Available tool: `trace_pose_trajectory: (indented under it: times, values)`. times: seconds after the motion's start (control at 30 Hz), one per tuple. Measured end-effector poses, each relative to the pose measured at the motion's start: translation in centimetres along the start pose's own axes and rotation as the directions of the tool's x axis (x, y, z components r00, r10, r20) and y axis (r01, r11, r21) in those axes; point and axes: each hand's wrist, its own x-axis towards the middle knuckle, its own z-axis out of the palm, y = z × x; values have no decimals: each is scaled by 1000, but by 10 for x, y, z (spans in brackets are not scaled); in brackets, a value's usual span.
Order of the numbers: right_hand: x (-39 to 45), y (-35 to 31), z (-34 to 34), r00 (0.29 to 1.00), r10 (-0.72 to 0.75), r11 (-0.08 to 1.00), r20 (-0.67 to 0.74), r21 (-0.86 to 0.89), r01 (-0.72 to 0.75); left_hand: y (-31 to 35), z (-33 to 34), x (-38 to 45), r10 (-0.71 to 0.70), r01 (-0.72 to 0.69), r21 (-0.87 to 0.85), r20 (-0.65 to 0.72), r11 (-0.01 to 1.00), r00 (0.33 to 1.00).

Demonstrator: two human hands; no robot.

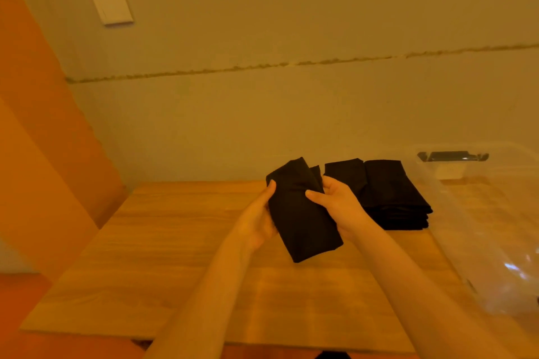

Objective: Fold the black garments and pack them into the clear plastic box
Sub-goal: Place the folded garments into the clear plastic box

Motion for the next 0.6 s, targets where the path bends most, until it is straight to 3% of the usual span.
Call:
trace_pose_trajectory:
  times: [0.3, 0.47, 0.53, 0.6]
  values:
    - [20, 1, -9, 999, 46, 995, -10, 88, -45, 8, 18, 17, 280, -220, 404, -94, 888, 955]
    - [26, -4, 1, 996, -44, 999, -74, -20, 42, 16, 21, 28, 487, -340, 680, -29, 650, 873]
    - [30, -7, 2, 986, -64, 995, -156, -84, 51, 17, 24, 35, 477, -355, 695, 19, 626, 879]
    - [36, -11, 1, 972, -59, 993, -226, -109, 35, 23, 25, 44, 401, -340, 645, 57, 684, 914]
